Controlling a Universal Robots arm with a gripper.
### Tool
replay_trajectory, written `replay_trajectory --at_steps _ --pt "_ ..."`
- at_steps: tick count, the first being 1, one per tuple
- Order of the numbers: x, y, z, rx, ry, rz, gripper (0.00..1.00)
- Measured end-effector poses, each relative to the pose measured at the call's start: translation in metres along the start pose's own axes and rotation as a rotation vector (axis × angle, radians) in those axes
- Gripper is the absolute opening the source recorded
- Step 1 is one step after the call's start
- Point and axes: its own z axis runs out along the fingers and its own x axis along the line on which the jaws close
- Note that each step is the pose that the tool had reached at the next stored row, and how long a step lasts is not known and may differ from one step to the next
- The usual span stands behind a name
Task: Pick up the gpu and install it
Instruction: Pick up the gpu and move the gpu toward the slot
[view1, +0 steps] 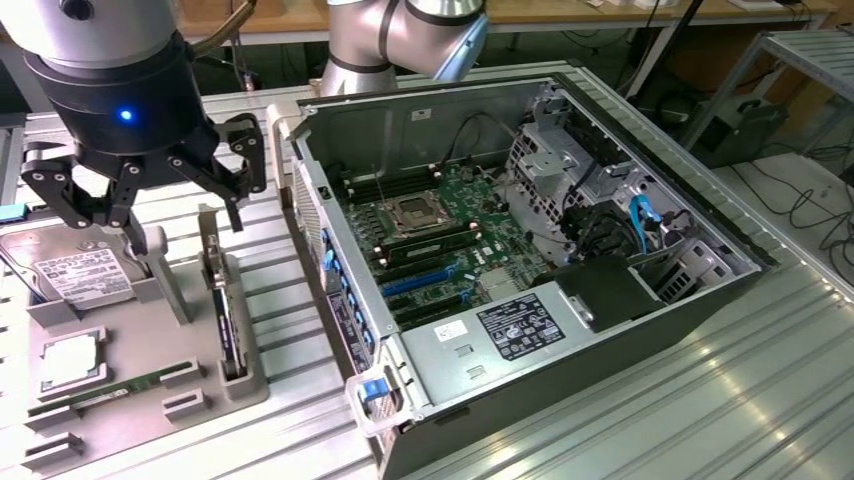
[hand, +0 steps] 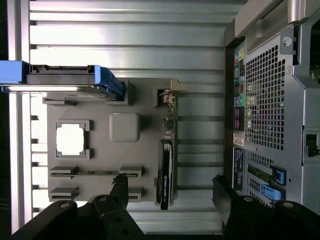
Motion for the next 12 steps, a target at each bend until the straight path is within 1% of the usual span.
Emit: replay_trajectory --at_steps 9,12 --pt "0.0002 -0.0053 0.0058 -0.0001 0.0002 -0.004 0.78" --pt "0.0002 -0.0056 0.0081 -0.0001 0.0003 -0.007 0.78"
